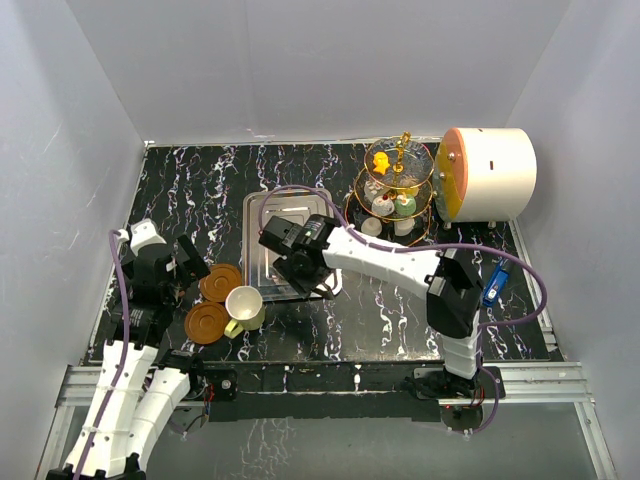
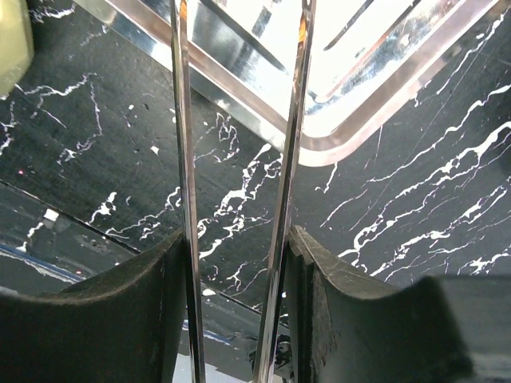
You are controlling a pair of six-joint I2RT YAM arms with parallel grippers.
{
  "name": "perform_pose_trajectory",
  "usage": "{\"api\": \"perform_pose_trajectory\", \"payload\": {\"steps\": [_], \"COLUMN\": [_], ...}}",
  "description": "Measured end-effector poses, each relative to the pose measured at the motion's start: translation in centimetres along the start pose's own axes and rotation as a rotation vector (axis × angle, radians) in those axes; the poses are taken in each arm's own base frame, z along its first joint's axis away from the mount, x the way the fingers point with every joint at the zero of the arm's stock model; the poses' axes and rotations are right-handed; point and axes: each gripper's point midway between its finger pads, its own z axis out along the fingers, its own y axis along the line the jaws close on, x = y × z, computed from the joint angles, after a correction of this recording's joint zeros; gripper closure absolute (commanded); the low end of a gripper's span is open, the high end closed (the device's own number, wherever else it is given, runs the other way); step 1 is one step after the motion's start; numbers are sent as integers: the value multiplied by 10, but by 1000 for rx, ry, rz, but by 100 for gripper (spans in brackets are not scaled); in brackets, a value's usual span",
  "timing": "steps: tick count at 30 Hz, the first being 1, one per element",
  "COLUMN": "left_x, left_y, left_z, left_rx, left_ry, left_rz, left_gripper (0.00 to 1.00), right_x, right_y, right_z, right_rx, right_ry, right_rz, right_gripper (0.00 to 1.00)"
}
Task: Serve the afternoon tea
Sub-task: Pick up the desert from the tray.
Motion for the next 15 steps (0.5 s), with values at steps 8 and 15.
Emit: {"api": "perform_pose_trajectory", "payload": {"steps": [8, 15], "left_x": [5, 12], "left_y": [0, 0], "left_z": [6, 13], "left_rx": [-16, -36], "left_ry": [33, 70], "left_rz": [12, 23], "left_gripper": [1, 1], "right_x": [-15, -11], "right_y": [3, 4], "right_z": [-3, -4], "right_rx": [2, 3], "right_ry": [9, 51], "right_rz": [-12, -14], "right_gripper": [57, 55]}}
